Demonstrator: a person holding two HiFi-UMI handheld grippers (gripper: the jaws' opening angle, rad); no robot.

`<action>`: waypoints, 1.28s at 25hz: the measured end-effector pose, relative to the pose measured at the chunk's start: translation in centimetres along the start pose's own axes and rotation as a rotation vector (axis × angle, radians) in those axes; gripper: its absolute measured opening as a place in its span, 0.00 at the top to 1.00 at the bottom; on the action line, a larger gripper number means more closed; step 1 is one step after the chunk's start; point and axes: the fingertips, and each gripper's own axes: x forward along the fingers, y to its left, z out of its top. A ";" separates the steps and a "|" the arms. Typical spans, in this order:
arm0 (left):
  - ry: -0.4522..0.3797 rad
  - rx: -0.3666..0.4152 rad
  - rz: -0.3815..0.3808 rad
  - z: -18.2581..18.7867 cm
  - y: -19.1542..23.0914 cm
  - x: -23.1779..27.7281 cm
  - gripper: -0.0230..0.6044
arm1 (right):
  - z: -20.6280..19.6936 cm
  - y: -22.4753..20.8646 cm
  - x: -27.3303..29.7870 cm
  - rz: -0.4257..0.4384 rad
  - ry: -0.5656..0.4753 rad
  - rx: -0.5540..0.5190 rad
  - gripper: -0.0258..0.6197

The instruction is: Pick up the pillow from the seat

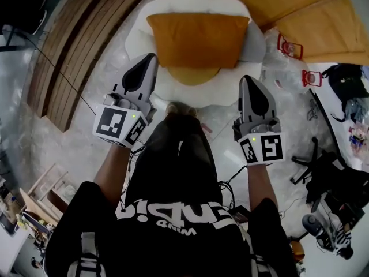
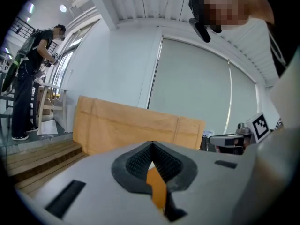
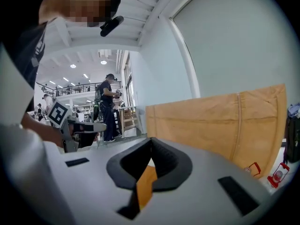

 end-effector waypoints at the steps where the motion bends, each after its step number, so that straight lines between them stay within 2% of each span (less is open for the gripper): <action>1: 0.011 -0.006 0.009 -0.7 0.2 0.6 0.95 | -0.8 -0.5 0.5 -0.001 0.005 -0.006 0.93; 8: 0.055 -0.066 0.025 -7.6 1.1 3.7 0.95 | -7.1 -2.5 3.0 -0.009 0.043 0.009 0.93; 18: 0.115 -0.146 0.036 -18.0 1.7 4.7 0.95 | -18.2 -0.8 3.8 0.013 0.151 0.045 0.93; 27: 0.138 -0.149 0.019 -22.1 3.2 6.8 0.95 | -21.8 -1.7 6.1 -0.003 0.171 0.066 0.93; 32: 0.137 -0.109 -0.025 -23.5 4.6 9.8 0.95 | -23.6 -3.7 8.8 -0.014 0.192 0.067 0.93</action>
